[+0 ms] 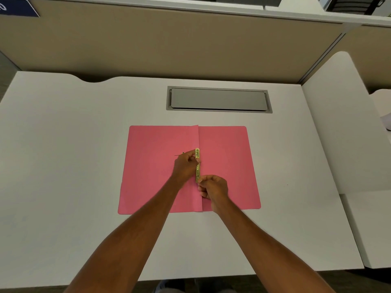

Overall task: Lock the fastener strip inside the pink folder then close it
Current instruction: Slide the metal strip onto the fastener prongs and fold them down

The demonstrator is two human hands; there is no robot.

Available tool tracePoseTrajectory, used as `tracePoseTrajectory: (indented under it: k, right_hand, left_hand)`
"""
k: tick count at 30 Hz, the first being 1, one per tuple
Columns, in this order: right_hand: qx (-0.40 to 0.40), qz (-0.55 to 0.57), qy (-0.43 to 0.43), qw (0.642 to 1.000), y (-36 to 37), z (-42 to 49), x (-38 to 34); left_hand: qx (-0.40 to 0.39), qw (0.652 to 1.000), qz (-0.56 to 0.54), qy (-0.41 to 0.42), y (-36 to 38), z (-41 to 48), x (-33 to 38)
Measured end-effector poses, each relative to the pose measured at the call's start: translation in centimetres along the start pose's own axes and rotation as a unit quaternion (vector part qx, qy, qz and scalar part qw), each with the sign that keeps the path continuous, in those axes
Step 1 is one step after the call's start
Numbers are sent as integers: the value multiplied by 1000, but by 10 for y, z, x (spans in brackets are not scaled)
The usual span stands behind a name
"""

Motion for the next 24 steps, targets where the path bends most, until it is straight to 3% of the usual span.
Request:
tracePoseTrajectory:
  k: [3,6,15,24]
  right_hand:
    - [9,3,-4,1000,1,0,-1]
    - [22,-6,-13,1000,3,2,-2]
    - [82,-96,-87,988,3,6,-9]
    - [29,-218,-210,953,4,1,-17]
  left_hand:
    - [45,956,273,102,-7,-2,9]
    - [52,909,396,120,-12,-3,3]
    - [-20,856,497,141,-7,14,-5]
    - [-34,871,474,122,-14,22,-20]
Point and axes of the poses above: each hand's wrist, its own z-axis towards the middle knuckle, its own y-axis out of the palm, x = y × z, the point moved 7 cm from there along z, towards the middle knuckle, and after that the axes turned 3 degrees about x, right-handed, at the moved point
